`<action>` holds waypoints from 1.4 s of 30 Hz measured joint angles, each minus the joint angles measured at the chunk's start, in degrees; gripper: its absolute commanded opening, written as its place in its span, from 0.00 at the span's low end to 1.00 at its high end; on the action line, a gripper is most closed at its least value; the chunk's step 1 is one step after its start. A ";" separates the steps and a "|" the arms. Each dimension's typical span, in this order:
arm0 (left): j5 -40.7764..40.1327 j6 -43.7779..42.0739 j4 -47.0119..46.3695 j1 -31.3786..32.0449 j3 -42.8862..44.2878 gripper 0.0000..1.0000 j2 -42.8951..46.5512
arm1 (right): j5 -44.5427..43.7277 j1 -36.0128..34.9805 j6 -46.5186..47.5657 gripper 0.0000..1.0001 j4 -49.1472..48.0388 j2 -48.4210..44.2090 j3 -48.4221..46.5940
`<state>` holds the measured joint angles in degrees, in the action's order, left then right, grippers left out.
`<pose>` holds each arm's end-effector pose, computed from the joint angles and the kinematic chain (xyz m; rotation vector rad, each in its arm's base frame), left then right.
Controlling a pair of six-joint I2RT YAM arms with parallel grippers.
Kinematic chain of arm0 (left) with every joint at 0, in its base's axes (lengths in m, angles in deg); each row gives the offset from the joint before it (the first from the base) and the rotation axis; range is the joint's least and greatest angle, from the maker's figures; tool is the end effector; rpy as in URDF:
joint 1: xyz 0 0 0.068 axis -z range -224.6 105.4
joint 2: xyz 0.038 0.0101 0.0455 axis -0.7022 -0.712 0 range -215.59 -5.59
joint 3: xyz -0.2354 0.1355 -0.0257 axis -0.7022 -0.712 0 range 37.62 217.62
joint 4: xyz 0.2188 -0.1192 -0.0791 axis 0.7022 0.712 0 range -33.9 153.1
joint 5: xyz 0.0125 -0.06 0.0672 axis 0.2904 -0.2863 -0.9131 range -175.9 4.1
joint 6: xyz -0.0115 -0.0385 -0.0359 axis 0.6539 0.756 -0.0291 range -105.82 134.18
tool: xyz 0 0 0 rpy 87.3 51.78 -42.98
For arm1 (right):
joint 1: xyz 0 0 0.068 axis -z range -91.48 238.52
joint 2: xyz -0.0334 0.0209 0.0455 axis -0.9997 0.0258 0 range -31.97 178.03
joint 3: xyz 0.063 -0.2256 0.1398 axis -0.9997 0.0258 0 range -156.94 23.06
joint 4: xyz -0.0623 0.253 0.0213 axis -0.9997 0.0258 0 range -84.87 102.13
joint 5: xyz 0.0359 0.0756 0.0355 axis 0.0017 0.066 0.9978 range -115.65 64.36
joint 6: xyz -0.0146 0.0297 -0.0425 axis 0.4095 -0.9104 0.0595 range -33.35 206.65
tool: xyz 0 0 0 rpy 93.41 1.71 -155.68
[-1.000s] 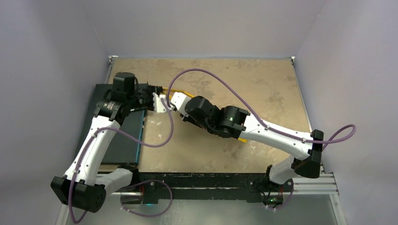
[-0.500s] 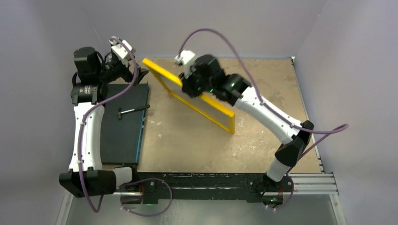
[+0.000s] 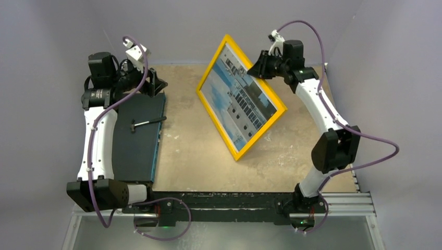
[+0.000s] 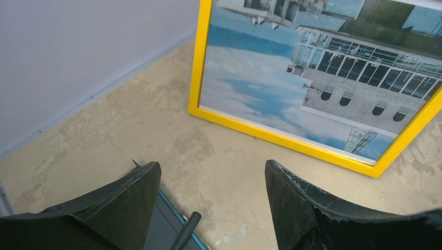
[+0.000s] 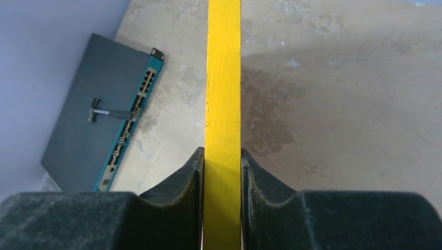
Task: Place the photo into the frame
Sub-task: Turn over the photo frame at the center of the board.
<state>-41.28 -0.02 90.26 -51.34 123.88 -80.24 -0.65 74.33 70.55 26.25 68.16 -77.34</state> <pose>0.2709 0.0067 0.4381 0.6131 1.7757 -0.5113 0.3943 0.1152 0.3966 -0.2660 1.9589 0.7700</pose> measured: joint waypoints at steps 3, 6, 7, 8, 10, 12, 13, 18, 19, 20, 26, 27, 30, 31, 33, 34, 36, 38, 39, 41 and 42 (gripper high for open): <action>0.04 -1.11 1.22 0.00 -2.58 0.62 0.13 | 2.95 2.71 -3.89 0.09 -7.69 -5.07 11.50; -0.42 -2.84 3.06 0.00 -5.31 0.60 -0.96 | 6.80 6.19 -9.90 0.09 -17.20 -12.31 27.67; -0.63 -3.43 3.93 0.00 -5.84 0.61 -1.86 | 7.89 7.06 -11.67 0.09 -19.91 -14.12 32.00; -0.92 -3.89 4.66 0.00 -6.29 0.61 -2.99 | 8.90 7.96 -13.60 0.09 -22.69 -16.06 36.76; -1.49 -4.70 5.79 0.00 -7.21 0.61 -5.29 | 10.29 9.07 -16.92 0.09 -27.78 -18.88 44.48; -2.05 -5.07 6.36 0.00 -8.79 0.62 -6.75 | 10.71 9.31 -19.85 0.09 -33.03 -20.63 50.34; -2.47 -5.11 6.62 0.00 -9.84 0.62 -7.15 | 10.67 9.35 -21.00 0.10 -35.21 -21.29 52.54; -4.76 -5.40 6.69 0.09 -14.56 0.66 -7.32 | 8.81 9.79 -26.49 0.12 -46.64 -24.28 63.45; -5.33 -5.49 6.62 0.22 -15.39 0.68 -7.32 | 8.20 9.90 -27.10 0.13 -48.63 -24.48 64.96; -6.08 -5.51 6.56 0.48 -16.28 0.69 -7.32 | 7.43 10.10 -27.61 0.15 -50.60 -24.59 66.45; -9.86 -5.92 4.04 4.74 -21.55 0.76 -7.37 | 2.93 10.14 -28.76 0.41 -60.63 -23.89 73.44; -10.62 -5.92 3.58 5.62 -22.40 0.79 -7.43 | 1.20 10.12 -27.98 0.45 -61.02 -23.50 73.99; -12.81 -5.66 1.86 7.34 -24.55 0.83 -7.74 | -4.42 10.16 -24.92 0.52 -60.67 -21.73 74.75; -13.46 -5.46 1.27 7.58 -25.07 0.84 -7.76 | -5.68 10.16 -24.17 0.53 -60.28 -21.29 74.75; -14.80 -5.14 -0.11 7.65 -26.21 0.85 -7.85 | -7.98 10.34 -22.88 0.54 -60.08 -20.65 74.75; -15.41 -4.98 -0.57 7.65 -26.64 0.85 -7.91 | -9.03 10.40 -22.32 0.56 -60.06 -20.61 74.75; -16.41 -4.83 -1.38 7.63 -27.12 0.86 -8.09 | -10.62 10.45 -21.27 0.77 -60.11 -20.61 74.75; -16.96 -4.76 -2.21 7.63 -27.15 0.88 -8.39 | -12.11 10.45 -20.57 0.99 -59.98 -20.61 74.75; -17.27 -4.57 -2.78 7.63 -27.15 0.89 -8.52 | -12.96 10.47 -19.85 0.99 -59.58 -20.63 74.71; -17.94 -3.89 -4.42 7.63 -27.41 0.90 -8.70 | -14.58 10.45 -18.93 0.99 -57.83 -20.63 74.25; -18.32 -3.30 -5.62 7.63 -27.85 0.90 -8.70 | -15.65 10.47 -18.43 0.99 -56.30 -20.63 73.70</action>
<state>-59.60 -3.32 84.64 -43.71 96.04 -88.94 -16.30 84.80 52.12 -30.05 47.53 -3.64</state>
